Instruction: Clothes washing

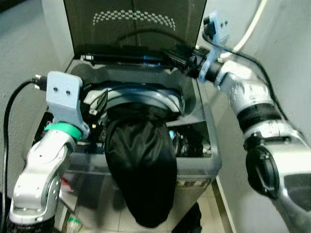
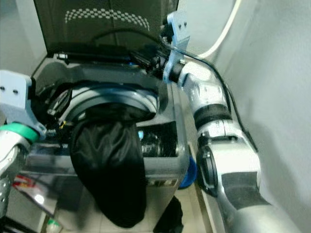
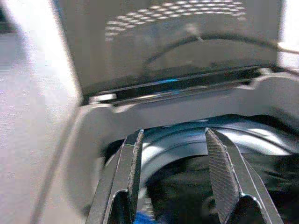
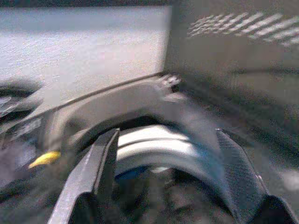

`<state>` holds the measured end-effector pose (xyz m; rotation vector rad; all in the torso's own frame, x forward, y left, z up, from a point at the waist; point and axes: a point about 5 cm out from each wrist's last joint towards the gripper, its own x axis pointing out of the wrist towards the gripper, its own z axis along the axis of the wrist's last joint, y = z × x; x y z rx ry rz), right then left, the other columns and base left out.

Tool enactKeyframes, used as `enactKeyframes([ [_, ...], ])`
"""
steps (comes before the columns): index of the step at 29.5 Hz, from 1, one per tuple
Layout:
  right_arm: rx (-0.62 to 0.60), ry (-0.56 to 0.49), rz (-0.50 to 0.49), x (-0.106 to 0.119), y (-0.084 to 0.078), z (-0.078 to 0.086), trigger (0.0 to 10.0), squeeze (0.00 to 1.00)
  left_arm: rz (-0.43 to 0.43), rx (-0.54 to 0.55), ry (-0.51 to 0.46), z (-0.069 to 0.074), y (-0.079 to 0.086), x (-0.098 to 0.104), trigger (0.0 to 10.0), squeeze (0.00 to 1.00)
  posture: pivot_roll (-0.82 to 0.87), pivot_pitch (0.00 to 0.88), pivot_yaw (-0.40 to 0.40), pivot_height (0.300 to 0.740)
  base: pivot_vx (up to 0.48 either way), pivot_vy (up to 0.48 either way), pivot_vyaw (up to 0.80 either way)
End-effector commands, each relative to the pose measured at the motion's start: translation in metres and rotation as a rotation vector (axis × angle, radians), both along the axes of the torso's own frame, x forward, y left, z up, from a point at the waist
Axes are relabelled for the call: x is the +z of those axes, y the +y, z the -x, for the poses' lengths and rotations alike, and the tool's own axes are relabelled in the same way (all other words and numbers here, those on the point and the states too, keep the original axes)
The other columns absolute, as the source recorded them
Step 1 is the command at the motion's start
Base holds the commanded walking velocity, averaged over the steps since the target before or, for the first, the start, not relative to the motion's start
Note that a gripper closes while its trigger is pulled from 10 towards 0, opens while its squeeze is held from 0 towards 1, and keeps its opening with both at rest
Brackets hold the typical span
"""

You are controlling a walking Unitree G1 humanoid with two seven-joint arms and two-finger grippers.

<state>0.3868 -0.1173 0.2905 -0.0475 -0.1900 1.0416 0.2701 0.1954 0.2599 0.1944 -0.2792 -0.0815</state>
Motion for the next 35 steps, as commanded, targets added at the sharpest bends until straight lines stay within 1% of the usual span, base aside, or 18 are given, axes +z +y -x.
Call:
enactKeyframes([
  [1,0.090,-0.001,0.059,-0.009,0.002,0.014,10.0,1.00,0.006,0.092,-0.007,0.008,0.019,0.002,10.0,0.00,0.12,0.022,-0.027,0.740,0.000,0.000,0.00],
  [2,0.090,-0.001,0.059,-0.009,0.002,0.014,10.0,1.00,0.006,0.092,-0.007,0.008,0.019,0.002,10.0,0.00,0.12,0.022,-0.027,0.740,0.000,0.000,0.00],
  [3,0.100,0.005,0.075,-0.015,0.002,0.019,10.0,1.00,0.022,0.113,-0.007,0.012,0.025,0.003,10.0,0.00,0.12,0.026,-0.051,0.740,0.000,0.000,0.00],
  [5,0.013,-0.001,0.032,-0.019,0.001,0.017,10.0,1.00,0.046,0.127,0.012,0.016,0.028,-0.001,10.0,0.00,0.12,0.026,-0.051,0.740,0.000,0.000,0.00],
  [6,-0.042,-0.014,-0.015,-0.016,0.001,0.014,10.0,0.00,0.047,0.124,0.012,0.016,0.026,-0.001,10.0,0.00,0.12,0.029,-0.060,0.740,0.000,0.000,0.00],
  [7,-0.042,-0.014,-0.015,-0.016,0.001,0.014,10.0,0.00,0.047,0.124,0.012,0.016,0.026,-0.001,10.0,0.00,0.12,0.029,-0.060,0.740,0.000,0.000,0.00],
  [8,-0.089,-0.024,-0.075,-0.013,0.002,0.012,10.0,0.00,0.048,0.116,0.008,0.016,0.022,-0.002,10.0,0.00,0.12,0.029,-0.060,0.740,0.000,0.000,0.00],
  [9,-0.089,-0.024,-0.075,-0.013,0.002,0.012,10.0,0.00,0.048,0.116,0.008,0.016,0.022,-0.002,10.0,0.00,0.12,0.029,-0.060,0.740,0.000,0.000,0.00],
  [11,-0.124,-0.033,-0.175,-0.005,0.006,0.012,10.0,0.00,0.058,0.084,-0.007,0.015,0.011,-0.001,10.0,0.00,0.12,0.034,-0.062,0.740,0.000,0.240,0.00],
  [12,-0.124,-0.033,-0.175,-0.005,0.006,0.012,10.0,0.00,0.058,0.084,-0.007,0.015,0.011,-0.001,10.0,0.00,0.12,0.034,-0.062,0.740,0.000,0.480,0.00],
  [13,-0.124,-0.030,-0.207,-0.003,0.008,0.014,10.0,0.00,0.067,0.063,-0.015,0.016,0.005,0.000,10.0,0.00,0.12,0.034,-0.062,0.740,0.000,0.480,0.00],
  [17,-0.108,-0.026,-0.222,0.000,0.013,0.018,10.0,0.00,0.078,0.043,-0.028,0.017,-0.001,0.001,10.0,0.00,0.13,0.039,-0.063,0.740,0.000,0.480,0.00],
  [20,-0.095,-0.019,-0.216,-0.001,0.016,0.023,10.0,0.00,0.082,0.048,-0.028,0.018,0.000,0.001,10.0,0.00,0.13,0.039,-0.063,0.740,0.000,0.480,0.00],
  [21,-0.086,-0.016,-0.215,-0.001,0.018,0.025,10.0,0.00,0.073,0.059,-0.034,0.018,0.002,0.003,10.0,0.00,0.13,0.039,-0.063,0.740,0.000,0.000,0.00],
  [23,-0.083,-0.015,-0.222,0.001,0.021,0.027,10.0,0.00,0.084,0.065,-0.036,0.020,0.004,0.004,10.0,0.00,0.13,0.050,-0.074,0.740,0.000,0.000,0.00],
  [35,-0.065,-0.006,-0.229,0.004,0.031,0.031,10.0,0.00,0.084,0.094,-0.032,0.022,0.006,0.002,10.0,0.00,0.13,0.051,-0.088,0.740,0.000,0.000,0.00],
])
